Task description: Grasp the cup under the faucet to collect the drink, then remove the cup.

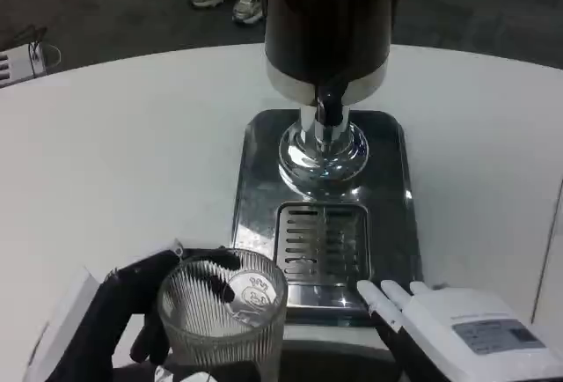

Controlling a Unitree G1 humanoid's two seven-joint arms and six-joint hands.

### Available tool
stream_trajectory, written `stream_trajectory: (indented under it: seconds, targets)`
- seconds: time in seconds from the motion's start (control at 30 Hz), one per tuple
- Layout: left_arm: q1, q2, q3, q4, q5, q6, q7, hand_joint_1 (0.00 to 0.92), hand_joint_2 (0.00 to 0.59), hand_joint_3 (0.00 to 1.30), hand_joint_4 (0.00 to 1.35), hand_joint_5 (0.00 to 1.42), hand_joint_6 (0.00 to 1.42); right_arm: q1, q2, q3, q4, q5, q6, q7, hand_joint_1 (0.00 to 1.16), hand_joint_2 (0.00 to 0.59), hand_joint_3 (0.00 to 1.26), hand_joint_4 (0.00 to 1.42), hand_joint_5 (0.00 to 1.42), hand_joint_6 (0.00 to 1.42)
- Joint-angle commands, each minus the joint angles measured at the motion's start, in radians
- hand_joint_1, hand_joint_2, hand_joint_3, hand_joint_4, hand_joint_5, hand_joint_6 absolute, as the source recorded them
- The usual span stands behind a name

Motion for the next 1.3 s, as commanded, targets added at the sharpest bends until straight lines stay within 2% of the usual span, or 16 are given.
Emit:
stream_trajectory:
  seconds: [0.03, 0.37, 0.57, 0.77, 1.1, 1.3]
  targets:
    - [-0.001, -0.011, 0.000, -0.005, -0.013, 0.009, 0.001, 0.580, 0.000, 0.99, 1.13, 1.30, 1.42, 0.014, 0.038, 0.011, -0.017, 0.002, -0.007, -0.023, 0.47, 0.498, 0.00, 0.00, 0.00, 0.00]
    - [-0.037, -0.035, -0.018, 0.024, 0.019, 0.039, 0.012, 0.580, 0.000, 0.99, 1.13, 1.30, 1.42, 0.018, 0.036, 0.007, -0.017, 0.010, 0.002, -0.047, 0.47, 0.498, 0.00, 0.00, 0.00, 0.00]
    - [-0.128, -0.058, -0.042, 0.095, 0.071, 0.054, 0.031, 0.580, 0.000, 0.99, 1.13, 1.30, 1.42, 0.039, 0.036, -0.016, -0.017, 0.021, -0.002, -0.067, 0.47, 0.498, 0.00, 0.00, 0.00, 0.00]
    - [-0.282, -0.072, -0.059, 0.227, 0.145, 0.065, 0.093, 0.580, 0.000, 0.99, 1.13, 1.30, 1.42, 0.061, 0.038, -0.029, -0.017, 0.034, -0.006, -0.088, 0.47, 0.498, 0.00, 0.00, 0.00, 0.00]
    - [-0.504, -0.066, -0.095, 0.496, 0.256, 0.061, 0.234, 0.580, 0.000, 0.99, 1.13, 1.30, 1.42, 0.089, 0.036, -0.064, -0.017, 0.074, -0.021, -0.120, 0.47, 0.498, 0.00, 0.00, 0.00, 0.00]
    - [-0.637, -0.074, -0.152, 0.643, 0.331, 0.079, 0.336, 0.580, 0.000, 0.99, 1.13, 1.30, 1.42, 0.103, 0.034, -0.096, -0.017, 0.114, -0.041, -0.129, 0.47, 0.498, 0.00, 0.00, 0.00, 0.00]
